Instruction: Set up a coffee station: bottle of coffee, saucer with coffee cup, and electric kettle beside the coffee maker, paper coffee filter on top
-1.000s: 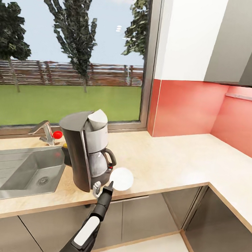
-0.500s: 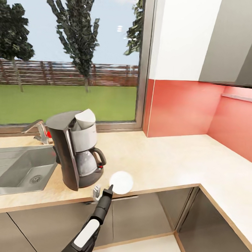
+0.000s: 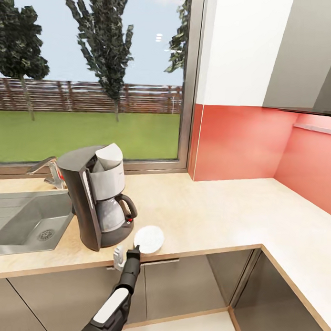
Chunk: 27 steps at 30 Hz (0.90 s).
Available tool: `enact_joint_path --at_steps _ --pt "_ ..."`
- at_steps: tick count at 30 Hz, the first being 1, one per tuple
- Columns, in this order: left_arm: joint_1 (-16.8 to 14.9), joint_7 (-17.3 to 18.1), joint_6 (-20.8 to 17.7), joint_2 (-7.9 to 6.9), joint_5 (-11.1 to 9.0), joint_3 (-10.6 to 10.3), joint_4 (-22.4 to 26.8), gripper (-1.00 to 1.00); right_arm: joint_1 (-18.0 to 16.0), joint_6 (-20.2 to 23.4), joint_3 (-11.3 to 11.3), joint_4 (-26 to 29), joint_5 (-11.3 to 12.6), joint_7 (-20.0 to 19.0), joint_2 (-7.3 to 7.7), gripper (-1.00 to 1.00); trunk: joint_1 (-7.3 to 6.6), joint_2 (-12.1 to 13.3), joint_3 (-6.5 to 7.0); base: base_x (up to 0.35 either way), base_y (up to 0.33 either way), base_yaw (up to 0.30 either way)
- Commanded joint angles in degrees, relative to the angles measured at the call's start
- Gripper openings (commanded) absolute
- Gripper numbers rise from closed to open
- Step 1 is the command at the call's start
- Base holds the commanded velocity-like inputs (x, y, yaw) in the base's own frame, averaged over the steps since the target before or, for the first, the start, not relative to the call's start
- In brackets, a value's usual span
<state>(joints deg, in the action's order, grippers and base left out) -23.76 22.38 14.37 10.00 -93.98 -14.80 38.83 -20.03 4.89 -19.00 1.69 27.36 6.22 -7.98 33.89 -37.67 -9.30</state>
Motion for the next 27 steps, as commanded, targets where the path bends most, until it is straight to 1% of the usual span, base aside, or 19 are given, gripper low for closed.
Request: enact_joint_path --at_steps 1,3,4,7,14,19,23,24,27 --pt "0.0 0.0 0.6 0.00 -0.4 -0.3 0.3 -1.00 0.0 0.0 -0.5 0.1 0.3 0.3 -0.04 1.00 0.02 -0.1 -0.09 0.000 0.000 0.000" --pt "-0.1 -0.1 1.1 0.00 -0.4 -0.3 0.3 -1.00 0.0 0.1 -0.6 0.1 0.2 0.3 -0.12 1.00 0.02 -0.1 -0.09 0.000 0.000 0.000" --pt "-0.1 0.3 0.7 0.00 -0.2 -0.7 0.2 -1.00 0.0 0.3 -0.7 0.1 0.2 0.3 -0.26 1.00 0.02 -0.1 -0.09 0.000 0.000 0.000" --pt "-0.1 -0.2 -0.3 0.00 0.5 -1.7 1.2 -1.00 0.0 0.3 -0.9 0.1 0.1 0.3 -0.36 1.00 0.02 -0.1 -0.09 0.000 0.000 0.000" --pt "-0.2 -1.7 1.3 0.00 2.1 -4.0 3.4 -1.00 0.0 0.3 -0.9 0.1 0.1 0.3 -0.37 1.00 0.02 -0.1 -0.09 0.000 0.000 0.000" --pt "-0.2 -2.7 2.7 0.00 3.2 -3.9 5.0 -1.00 0.0 0.3 -0.9 0.1 0.1 0.3 -0.37 1.00 0.02 -0.1 -0.09 0.000 0.000 0.000" --pt "-0.2 -3.6 3.9 0.00 2.7 -3.5 6.2 -1.00 0.0 0.3 -1.0 0.1 0.1 0.3 -0.37 1.00 0.02 -0.1 -0.09 0.000 0.000 0.000" --pt "-0.2 -25.8 5.1 0.00 2.7 -3.5 17.2 -1.00 0.0 0.3 -1.0 0.1 0.1 0.3 -0.37 1.00 0.02 -0.1 -0.09 0.000 0.000 0.000" --pt "-0.2 -26.2 5.1 0.00 2.6 -3.4 16.9 -1.00 0.0 0.3 -1.0 0.1 0.1 0.3 -0.37 1.00 0.02 -0.1 -0.09 0.000 0.000 0.000"
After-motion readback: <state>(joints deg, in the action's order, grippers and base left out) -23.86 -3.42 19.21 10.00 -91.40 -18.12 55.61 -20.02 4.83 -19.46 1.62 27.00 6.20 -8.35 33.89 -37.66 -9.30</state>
